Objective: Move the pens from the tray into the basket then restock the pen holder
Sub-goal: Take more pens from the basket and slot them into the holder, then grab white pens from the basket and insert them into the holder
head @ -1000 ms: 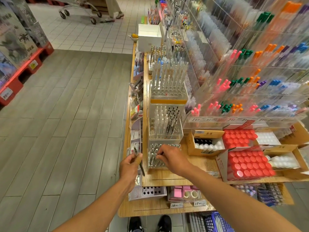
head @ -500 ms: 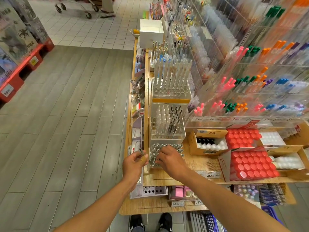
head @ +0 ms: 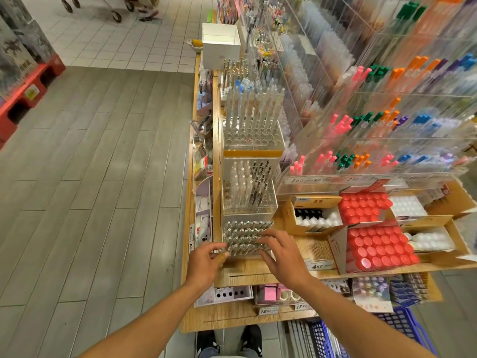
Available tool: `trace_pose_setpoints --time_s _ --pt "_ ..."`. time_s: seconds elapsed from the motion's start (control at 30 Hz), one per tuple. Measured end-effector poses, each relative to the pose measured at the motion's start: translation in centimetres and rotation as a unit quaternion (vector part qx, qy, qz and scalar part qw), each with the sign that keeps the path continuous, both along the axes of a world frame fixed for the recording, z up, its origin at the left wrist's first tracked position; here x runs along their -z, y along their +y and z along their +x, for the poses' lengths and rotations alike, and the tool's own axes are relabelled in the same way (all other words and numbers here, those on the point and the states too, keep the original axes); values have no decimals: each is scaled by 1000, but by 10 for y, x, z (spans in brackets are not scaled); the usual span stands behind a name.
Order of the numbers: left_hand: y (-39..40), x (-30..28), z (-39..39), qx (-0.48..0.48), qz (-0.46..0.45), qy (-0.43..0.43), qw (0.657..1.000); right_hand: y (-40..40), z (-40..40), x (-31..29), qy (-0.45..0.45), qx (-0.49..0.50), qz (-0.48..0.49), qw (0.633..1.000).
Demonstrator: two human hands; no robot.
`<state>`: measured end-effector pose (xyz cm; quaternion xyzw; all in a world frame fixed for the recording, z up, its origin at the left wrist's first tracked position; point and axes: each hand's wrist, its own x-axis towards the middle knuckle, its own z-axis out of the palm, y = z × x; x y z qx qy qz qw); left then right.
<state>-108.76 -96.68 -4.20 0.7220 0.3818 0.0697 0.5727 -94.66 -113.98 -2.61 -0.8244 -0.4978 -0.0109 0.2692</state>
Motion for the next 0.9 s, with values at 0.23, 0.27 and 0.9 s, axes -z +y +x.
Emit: trace_pose_setpoints --time_s 0.23,0.27,0.9 --pt "-5 2 12 1 11 17 1000 -8 7 3 48 47 -5 998" --pt "-5 3 14 -2 13 21 1000 -9 7 3 55 50 -6 997" --pt "-8 15 19 -23 -16 68 997 -23 14 12 90 39 6 995"
